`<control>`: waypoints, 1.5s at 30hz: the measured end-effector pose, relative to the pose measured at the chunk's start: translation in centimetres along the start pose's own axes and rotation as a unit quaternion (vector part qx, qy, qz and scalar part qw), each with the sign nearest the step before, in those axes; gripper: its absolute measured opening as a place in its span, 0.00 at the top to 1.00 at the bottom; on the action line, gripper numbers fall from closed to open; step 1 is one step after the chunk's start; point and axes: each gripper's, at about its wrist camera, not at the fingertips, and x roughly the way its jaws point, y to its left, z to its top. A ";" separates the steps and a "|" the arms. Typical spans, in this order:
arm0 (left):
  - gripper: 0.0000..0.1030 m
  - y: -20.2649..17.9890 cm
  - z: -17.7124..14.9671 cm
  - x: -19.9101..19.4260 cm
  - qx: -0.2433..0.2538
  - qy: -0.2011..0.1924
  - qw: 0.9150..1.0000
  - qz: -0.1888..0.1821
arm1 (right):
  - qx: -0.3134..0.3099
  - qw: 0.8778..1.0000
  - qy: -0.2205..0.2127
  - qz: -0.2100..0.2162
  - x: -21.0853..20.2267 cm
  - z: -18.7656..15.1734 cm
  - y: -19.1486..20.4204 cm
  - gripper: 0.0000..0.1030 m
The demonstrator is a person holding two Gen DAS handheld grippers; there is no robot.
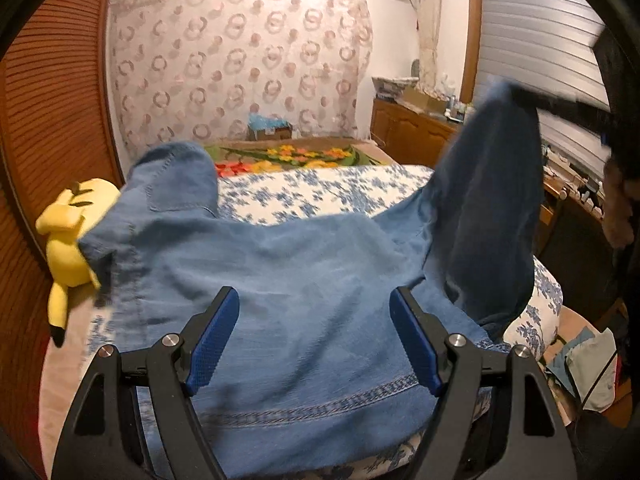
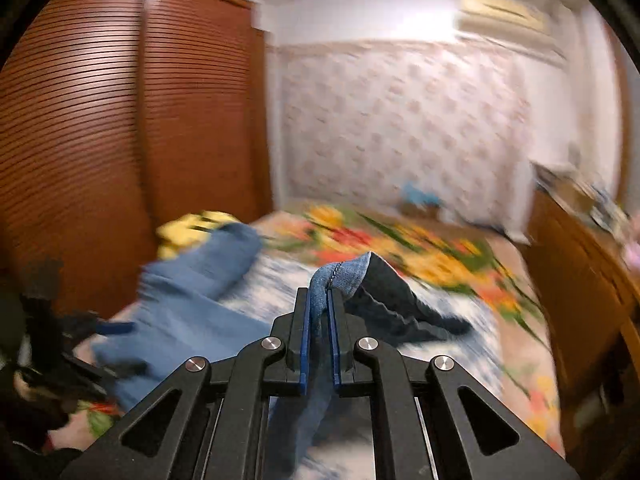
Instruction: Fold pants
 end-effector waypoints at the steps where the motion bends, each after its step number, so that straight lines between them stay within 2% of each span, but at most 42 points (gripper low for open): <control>1: 0.24 0.4 0.0 -0.5 -0.002 -0.002 1.000 0.004 | -0.012 1.000 -0.004 0.018 0.3 0.7 1.4 0.92; 6: 0.24 2.1 -0.6 -2.1 -0.007 -0.003 1.000 0.027 | -0.042 0.994 0.016 0.096 3.8 2.2 6.7 0.91; 8: 0.24 2.7 -0.9 -2.3 -0.013 -0.002 0.999 0.031 | -0.044 0.992 0.034 0.116 5.3 1.9 7.7 0.83; 9: 0.24 2.9 -1.0 -2.3 -0.015 -0.001 0.999 0.033 | -0.042 0.991 0.038 0.117 5.9 1.7 7.6 0.81; 11: 0.24 3.4 -1.3 -2.1 -0.021 0.002 0.999 0.036 | -0.036 0.992 0.047 0.115 7.0 1.4 7.2 0.68; 16: 0.24 4.2 -2.0 -1.1 -0.037 0.013 0.999 0.030 | -0.009 0.992 0.077 0.099 10.1 0.2 5.3 0.67; 19: 0.24 4.4 -2.1 -0.3 -0.043 0.020 0.999 0.024 | -0.010 0.992 0.090 0.083 11.5 0.4 5.7 0.66; 31: 0.24 3.9 -1.1 1.9 -0.015 0.034 0.999 0.031 | 0.022 0.980 0.182 0.071 18.0 -2.9 6.4 0.64; 36: 0.46 4.3 -1.5 3.3 -0.011 0.051 0.998 0.027 | 0.037 0.974 0.214 0.069 19.7 -3.9 6.2 0.64; 39: 0.55 4.6 -2.0 4.3 -0.016 0.066 0.998 0.016 | 0.050 0.966 0.235 0.097 20.2 -4.7 6.4 0.63; 41: 0.62 4.6 -2.2 4.5 -0.016 0.068 0.998 0.010 | 0.046 0.967 0.233 0.096 20.1 -4.8 6.9 0.63; 43: 0.74 4.4 -2.3 4.4 -0.015 0.067 0.998 0.002 | 0.047 0.966 0.228 0.108 20.1 -4.8 7.3 0.63; 44: 0.82 4.3 -2.3 4.3 -0.015 0.065 0.998 -0.004 | 0.052 0.966 0.224 0.118 20.5 -4.8 7.2 0.66; 45: 0.88 4.1 -2.2 4.0 -0.013 0.061 0.998 -0.005 | 0.055 0.966 0.218 0.124 20.3 -4.6 7.2 0.86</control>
